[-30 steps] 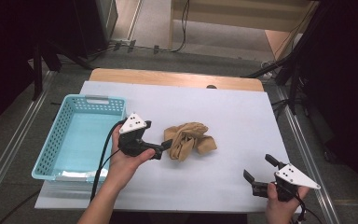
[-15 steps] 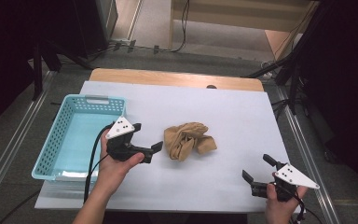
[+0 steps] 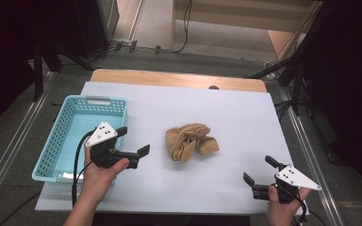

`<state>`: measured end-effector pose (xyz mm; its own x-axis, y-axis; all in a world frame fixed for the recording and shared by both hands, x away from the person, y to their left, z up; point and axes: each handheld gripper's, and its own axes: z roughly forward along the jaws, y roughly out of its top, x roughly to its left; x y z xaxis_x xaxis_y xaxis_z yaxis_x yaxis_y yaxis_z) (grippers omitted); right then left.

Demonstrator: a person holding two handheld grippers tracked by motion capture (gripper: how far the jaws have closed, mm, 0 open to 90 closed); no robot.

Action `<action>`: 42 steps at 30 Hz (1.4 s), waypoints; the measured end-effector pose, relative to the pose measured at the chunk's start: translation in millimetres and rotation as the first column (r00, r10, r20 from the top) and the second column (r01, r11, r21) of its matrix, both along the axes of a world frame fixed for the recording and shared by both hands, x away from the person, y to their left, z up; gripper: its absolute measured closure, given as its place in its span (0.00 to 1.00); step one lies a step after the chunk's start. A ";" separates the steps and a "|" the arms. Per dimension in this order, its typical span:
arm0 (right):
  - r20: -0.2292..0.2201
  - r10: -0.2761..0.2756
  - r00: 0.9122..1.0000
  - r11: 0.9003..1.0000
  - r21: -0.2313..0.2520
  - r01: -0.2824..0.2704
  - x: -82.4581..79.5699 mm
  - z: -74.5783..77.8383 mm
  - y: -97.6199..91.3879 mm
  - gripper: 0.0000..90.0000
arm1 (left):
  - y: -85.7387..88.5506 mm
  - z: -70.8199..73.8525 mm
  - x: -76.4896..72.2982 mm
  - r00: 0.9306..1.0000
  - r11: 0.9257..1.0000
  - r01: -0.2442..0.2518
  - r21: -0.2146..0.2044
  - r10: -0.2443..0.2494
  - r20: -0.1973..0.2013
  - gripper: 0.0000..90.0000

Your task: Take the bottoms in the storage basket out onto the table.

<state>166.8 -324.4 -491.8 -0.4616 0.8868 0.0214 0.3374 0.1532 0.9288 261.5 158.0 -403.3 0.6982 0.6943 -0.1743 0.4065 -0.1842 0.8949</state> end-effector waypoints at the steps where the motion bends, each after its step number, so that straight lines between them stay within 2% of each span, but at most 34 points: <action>1: 0.000 0.000 1.000 1.000 -0.001 0.000 0.1 -0.1 0.0 0.00 | 1.3 -0.3 -0.7 1.000 1.000 -0.004 0.001 0.004 0.000 0.00; 6: -0.003 -0.004 1.000 1.000 -0.006 0.004 1.6 -1.0 -1.1 0.00 | 14.4 -5.1 -6.5 1.000 1.000 -0.028 0.004 0.028 -0.007 0.00; 16: -0.003 -0.017 1.000 1.000 -0.005 0.017 -0.8 0.4 -4.3 0.00 | 30.0 -11.9 -15.3 0.999 0.999 -0.052 0.008 0.052 -0.005 0.00; 26: -0.003 -0.023 1.000 1.000 -0.007 0.023 -1.0 0.8 -7.0 0.00 | 53.2 -15.6 -24.3 0.995 0.995 -0.098 0.002 0.098 -0.006 0.00; 42: -0.007 -0.030 1.000 1.000 0.003 0.030 -0.5 0.0 -10.0 0.00 | 95.8 -25.7 -34.1 0.983 0.983 -0.182 -0.001 0.182 -0.017 0.00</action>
